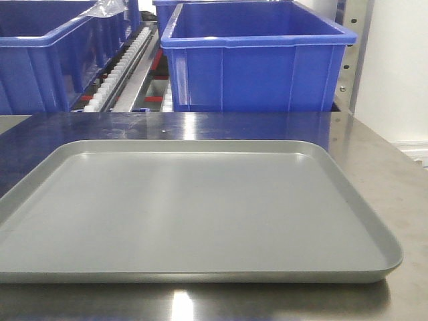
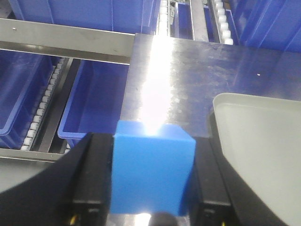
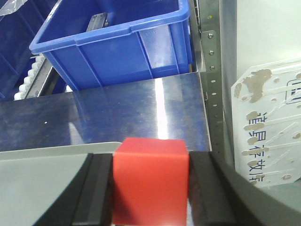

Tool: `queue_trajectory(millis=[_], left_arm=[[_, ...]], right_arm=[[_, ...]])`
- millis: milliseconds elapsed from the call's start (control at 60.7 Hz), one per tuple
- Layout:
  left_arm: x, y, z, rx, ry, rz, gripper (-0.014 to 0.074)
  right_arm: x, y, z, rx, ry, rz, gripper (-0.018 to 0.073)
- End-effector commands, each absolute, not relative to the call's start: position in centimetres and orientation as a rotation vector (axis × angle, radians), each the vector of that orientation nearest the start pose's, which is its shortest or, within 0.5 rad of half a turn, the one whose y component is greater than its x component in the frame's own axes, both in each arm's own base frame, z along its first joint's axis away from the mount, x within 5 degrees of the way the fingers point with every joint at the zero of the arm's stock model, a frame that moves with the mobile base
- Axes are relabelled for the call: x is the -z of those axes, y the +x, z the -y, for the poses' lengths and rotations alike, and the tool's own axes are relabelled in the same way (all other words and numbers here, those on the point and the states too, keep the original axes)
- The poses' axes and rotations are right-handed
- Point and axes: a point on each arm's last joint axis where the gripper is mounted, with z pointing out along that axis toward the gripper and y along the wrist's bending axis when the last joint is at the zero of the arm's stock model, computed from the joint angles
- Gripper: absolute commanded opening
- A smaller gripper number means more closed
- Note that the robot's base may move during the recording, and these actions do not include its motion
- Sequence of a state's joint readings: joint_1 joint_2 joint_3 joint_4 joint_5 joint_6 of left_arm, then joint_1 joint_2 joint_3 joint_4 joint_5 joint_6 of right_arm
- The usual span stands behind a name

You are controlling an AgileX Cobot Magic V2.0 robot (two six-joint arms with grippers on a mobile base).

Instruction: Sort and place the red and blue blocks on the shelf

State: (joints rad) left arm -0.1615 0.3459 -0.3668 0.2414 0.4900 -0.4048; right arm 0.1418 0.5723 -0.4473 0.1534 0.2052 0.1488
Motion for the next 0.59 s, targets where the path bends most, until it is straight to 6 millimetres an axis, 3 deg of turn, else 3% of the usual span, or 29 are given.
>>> queue_trajectory(millis=[0,577], left_arm=[[-28.48,7.9,0.38,0.148,-0.083,-1.834,0.0133],[-28.43,7.87,0.36,0.145,-0.084,-1.839,0.0133]], right_arm=[[-31.67,12.31,-1.86,-0.333,0.116,-1.699,0.0055],[-31.67,12.31,-1.86,-0.333,0.116,-1.699,0.0055]])
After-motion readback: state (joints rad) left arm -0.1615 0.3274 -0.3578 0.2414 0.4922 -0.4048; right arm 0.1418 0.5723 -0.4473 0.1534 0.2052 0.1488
